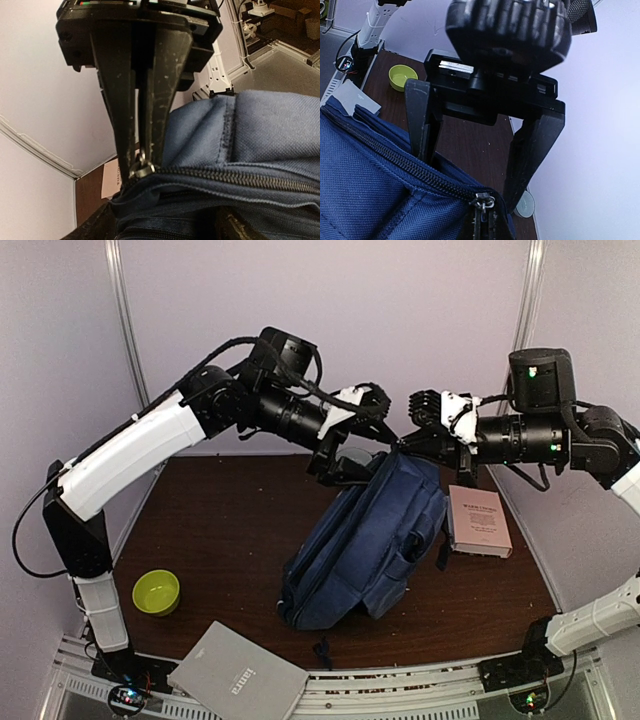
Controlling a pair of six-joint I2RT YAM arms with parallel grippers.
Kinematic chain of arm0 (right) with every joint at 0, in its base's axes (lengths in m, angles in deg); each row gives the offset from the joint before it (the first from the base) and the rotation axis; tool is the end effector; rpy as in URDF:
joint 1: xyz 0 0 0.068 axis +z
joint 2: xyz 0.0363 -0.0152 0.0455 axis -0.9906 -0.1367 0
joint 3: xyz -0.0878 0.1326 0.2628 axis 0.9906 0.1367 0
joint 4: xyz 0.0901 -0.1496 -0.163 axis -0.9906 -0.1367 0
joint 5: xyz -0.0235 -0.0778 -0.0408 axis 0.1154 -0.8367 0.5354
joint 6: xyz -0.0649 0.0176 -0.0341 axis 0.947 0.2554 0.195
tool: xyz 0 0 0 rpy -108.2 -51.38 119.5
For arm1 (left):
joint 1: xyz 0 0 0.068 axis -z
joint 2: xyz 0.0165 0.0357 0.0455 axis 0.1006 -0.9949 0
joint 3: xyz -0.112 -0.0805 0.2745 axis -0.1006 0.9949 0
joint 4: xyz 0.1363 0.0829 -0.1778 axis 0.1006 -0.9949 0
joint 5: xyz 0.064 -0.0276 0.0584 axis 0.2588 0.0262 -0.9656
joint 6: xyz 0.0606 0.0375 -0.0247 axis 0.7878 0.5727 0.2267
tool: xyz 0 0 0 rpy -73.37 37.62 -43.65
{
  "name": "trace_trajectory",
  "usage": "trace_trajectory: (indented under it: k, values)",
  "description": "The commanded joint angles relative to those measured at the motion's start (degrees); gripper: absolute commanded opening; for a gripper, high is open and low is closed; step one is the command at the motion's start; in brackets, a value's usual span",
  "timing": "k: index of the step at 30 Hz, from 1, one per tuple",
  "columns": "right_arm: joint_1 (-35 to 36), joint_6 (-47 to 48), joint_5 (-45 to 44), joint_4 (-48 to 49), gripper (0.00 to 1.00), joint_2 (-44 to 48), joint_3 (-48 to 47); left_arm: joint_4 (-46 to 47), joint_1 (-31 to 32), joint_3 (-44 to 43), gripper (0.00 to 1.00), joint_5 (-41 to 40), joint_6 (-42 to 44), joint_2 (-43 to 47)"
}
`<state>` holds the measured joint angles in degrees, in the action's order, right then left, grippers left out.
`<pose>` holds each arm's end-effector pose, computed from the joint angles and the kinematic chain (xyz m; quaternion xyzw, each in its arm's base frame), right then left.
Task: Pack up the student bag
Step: Adjust the student bag at the center of the board.
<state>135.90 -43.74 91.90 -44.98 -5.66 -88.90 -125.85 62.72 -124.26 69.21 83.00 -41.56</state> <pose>0.1117 0.1807 0.4845 -0.6519 0.4847 0.1656 0.5591 0.1925 -0.3707 0.4606 0.7174 0.4074 -0.3627 0.4333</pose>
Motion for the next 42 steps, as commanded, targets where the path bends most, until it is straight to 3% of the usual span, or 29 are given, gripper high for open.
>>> trace_trajectory:
  k: [1,5,9,10,12,16,22,25,29,35,42]
  values:
    - [0.38,-1.6,1.37,15.43,0.0,1.88,-0.79,9.05,4.82,1.33,0.67,6.87,0.94,-1.57]
    - [0.46,-2.1,2.25,16.26,0.0,2.19,0.03,10.32,5.89,1.46,0.46,3.99,0.67,-2.52]
    - [0.46,-2.69,2.08,17.08,0.0,2.97,0.9,10.91,5.89,2.01,0.03,2.37,-1.68,-2.12]
    - [0.45,-2.81,2.0,17.42,0.0,3.36,1.28,11.04,5.89,2.64,0.0,1.63,-1.95,-1.61]
    - [0.3,-3.19,1.89,18.26,0.0,4.45,2.58,13.5,5.83,6.34,0.0,-1.2,-3.23,0.73]
    - [-0.13,-3.64,1.12,20.25,0.0,6.66,5.45,27.31,5.17,18.65,0.0,-12.47,-9.84,8.05]
    - [-3.96,-7.93,-3.06,25.79,0.0,5.36,3.57,35.32,1.98,26.17,0.0,-22.75,-17.41,15.51]
    - [-5.51,-8.25,-6.04,27.95,0.0,2.39,-1.97,38.37,1.76,29.68,0.0,-29.51,-18.3,19.75]
    - [-5.86,-9.25,-9.72,30.92,0.0,-5.62,-17.27,41.86,1.76,30.01,0.0,-36.27,-19.15,23.53]
    - [-4.9,-17.7,-0.99,37.46,0.0,-19.38,-38.3,46.01,4.07,26.75,0.0,-36.77,-22.81,23.92]
    - [-4.35,-18.08,5.73,39.07,0.0,-22.77,-41.15,50.67,14.66,30.39,0.0,-42.27,-18.43,25.03]
